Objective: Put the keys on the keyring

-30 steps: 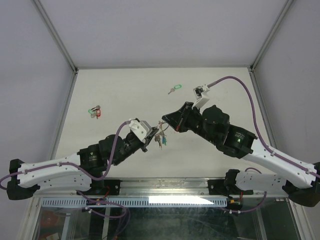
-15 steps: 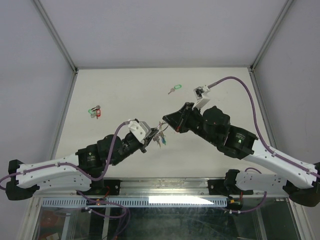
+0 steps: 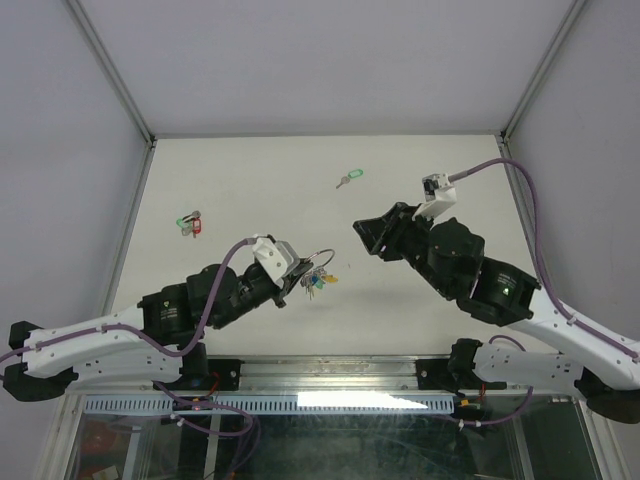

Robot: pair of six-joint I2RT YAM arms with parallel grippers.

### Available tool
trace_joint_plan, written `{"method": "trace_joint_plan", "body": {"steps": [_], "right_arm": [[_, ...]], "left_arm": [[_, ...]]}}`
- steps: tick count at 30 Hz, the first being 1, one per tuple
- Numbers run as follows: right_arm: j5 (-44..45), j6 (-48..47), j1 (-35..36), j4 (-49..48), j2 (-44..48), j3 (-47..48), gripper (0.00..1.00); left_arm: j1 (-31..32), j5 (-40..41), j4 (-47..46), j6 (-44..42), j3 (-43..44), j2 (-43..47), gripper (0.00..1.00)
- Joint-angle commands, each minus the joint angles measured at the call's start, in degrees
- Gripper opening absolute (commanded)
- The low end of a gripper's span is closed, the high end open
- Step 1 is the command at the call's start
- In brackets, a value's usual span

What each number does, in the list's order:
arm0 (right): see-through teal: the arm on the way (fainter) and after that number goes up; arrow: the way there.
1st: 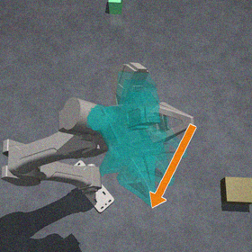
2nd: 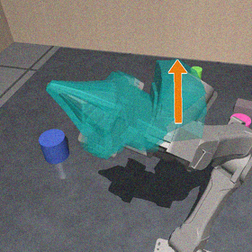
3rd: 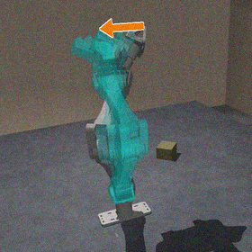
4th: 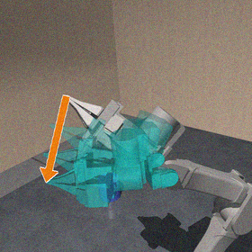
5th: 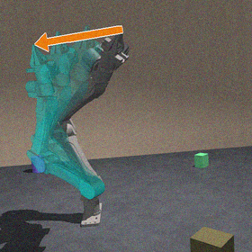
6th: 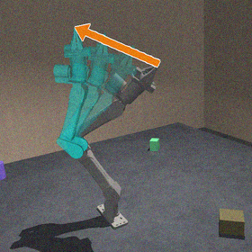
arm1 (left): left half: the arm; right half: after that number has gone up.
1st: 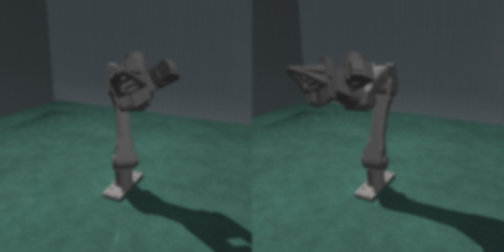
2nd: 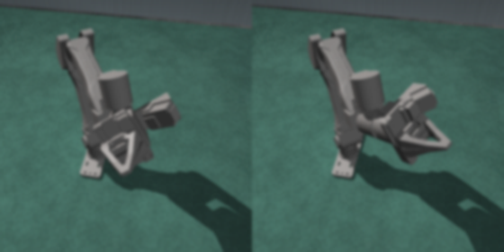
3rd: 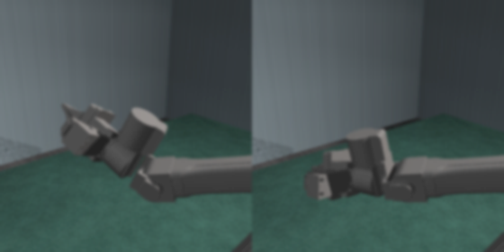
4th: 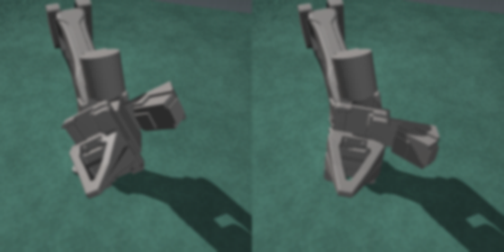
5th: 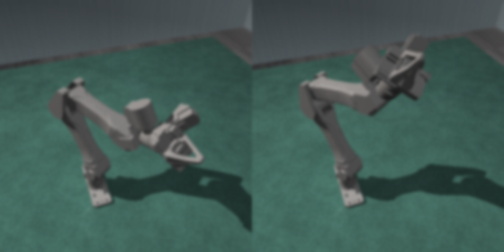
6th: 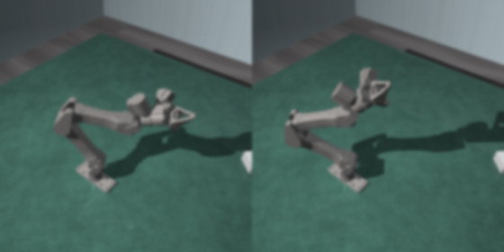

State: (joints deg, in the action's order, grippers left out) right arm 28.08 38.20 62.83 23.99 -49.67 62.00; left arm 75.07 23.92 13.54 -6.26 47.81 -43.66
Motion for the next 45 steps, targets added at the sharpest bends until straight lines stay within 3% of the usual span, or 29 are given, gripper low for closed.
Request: {"method": "trace_joint_plan", "body": {"steps": [1, 7, 17, 24, 26, 34, 40, 45], "right_arm": [[4.91, -6.52, -0.07, -0.42, 2.56, -0.52, 0.42], [-0.36, -21.31, -0.07, -5.79, 6.54, -4.74, 0.44], [-24.96, -43.51, -0.05, -26.41, 15.64, -18.78, 0.38], [-35.71, -50.93, 0.02, -29.94, 13.34, -20.54, 0.31], [-36.76, -52.16, 0.1, -30.32, 12.46, -20.72, 0.3], [-37.31, -55.79, 0.06, -31.28, 12.77, -23.25, 0.27], [-36.81, -57.31, 0.09, -32.8, 10.5, -24.6, 0.26], [-35.16, -57.21, 0.06, -37.11, 8.89, -25.66, 0.27]], "left_arm": [[0.49, -0.12, 0.32, 2.27, 4.24, 0.93, 0.0], [0.35, -0.66, 2.69, 2.92, 7.28, 0.92, 0.0], [0.21, -1.18, 4.81, 2.16, 11.77, 1.56, 0.0], [-2.43, -4.28, 6.42, 0.79, 15.44, -0.55, 0.0], [-5.3, -7.07, 6.12, 0.55, 15.78, -1.63, 0.0], [-24.06, -30.74, 2.63, 1.54, 16.79, -7.66, 0.0], [-30.99, -43.1, -1.97, 2.11, 16.05, -10.22, 0.0], [-32.33, -47.8, -4.06, 2.76, 15.16, -10.22, 0.0]]}}
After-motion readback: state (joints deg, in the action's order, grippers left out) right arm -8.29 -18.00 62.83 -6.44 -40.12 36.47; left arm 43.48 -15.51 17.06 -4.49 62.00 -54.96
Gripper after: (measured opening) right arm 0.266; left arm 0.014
